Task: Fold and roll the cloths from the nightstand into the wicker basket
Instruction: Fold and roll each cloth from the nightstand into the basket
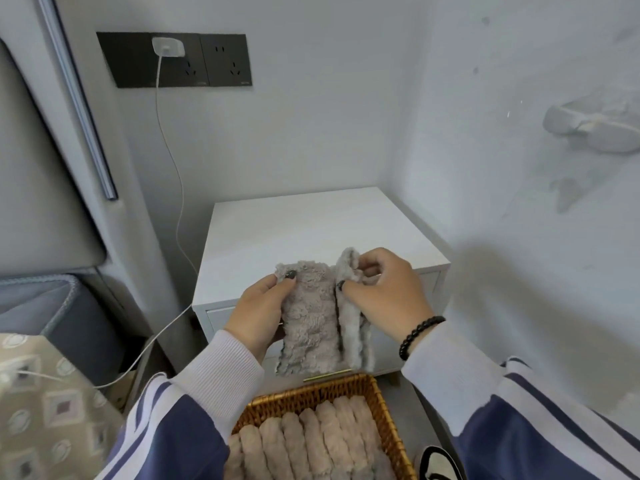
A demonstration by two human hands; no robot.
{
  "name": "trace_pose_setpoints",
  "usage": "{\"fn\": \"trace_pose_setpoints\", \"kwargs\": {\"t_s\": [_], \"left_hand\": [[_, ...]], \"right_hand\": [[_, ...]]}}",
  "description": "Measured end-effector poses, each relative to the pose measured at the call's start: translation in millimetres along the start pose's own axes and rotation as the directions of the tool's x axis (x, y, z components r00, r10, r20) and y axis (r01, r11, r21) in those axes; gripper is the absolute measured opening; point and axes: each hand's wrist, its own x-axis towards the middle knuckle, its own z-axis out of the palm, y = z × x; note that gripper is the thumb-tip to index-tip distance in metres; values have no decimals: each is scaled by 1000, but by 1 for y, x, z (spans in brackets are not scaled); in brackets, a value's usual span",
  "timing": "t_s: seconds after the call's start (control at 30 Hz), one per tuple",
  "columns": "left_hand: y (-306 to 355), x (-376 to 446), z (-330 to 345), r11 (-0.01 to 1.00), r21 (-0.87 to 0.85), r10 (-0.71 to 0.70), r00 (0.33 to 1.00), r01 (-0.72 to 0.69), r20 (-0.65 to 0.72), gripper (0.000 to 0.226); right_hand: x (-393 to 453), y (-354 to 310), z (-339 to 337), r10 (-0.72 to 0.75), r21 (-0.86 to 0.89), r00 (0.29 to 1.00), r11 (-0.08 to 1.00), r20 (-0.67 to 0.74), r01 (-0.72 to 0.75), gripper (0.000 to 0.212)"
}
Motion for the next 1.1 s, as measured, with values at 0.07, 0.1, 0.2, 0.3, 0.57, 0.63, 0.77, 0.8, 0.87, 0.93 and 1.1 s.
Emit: {"fn": "trace_pose_setpoints", "kwargs": {"t_s": [0.07,0.1,0.2,0.3,0.57,0.63,0.77,0.8,0.87,0.93,1.1], "left_hand": [[0,1,6,1000,29,-1,1000,1,13,21],[0,3,9,999,38,-1,1000,0,14,22],[0,6,11,999,51,3,1000,-3,6,24],[2,8,12,999,46,-5,1000,5,7,30],[5,6,5,997,-68,-24,1000,24,-2,32],[3,7,2,997,-69,-23,998,19,-61,24],[3,4,-2,987,-157,-35,998,26,-55,14],[3,3,-3,981,-194,-38,998,27,-51,16],[3,0,-6,964,-265,-38,999,28,-30,21],[4,-4,-8,946,-323,-33,999,38,21,25],[12,-6,-13,941,-333,-21,993,59,117,21]], "right_hand": [[-1,-2,12,-36,-10,999,999,28,36,19],[-1,-2,17,-55,-13,998,998,28,55,20],[0,-2,29,-127,-33,992,991,4,127,21],[-2,-5,33,-172,-14,985,985,32,172,25],[-6,-7,29,-120,320,941,947,317,13,54],[-6,-6,26,-116,377,939,926,323,-15,53],[-5,-2,12,-63,212,996,976,58,50,44],[-3,0,8,-24,168,1000,985,-9,25,46],[2,6,2,109,191,994,975,17,-111,58],[6,11,0,265,319,941,891,211,-322,68],[10,26,-2,241,396,878,820,414,-412,31]]}}
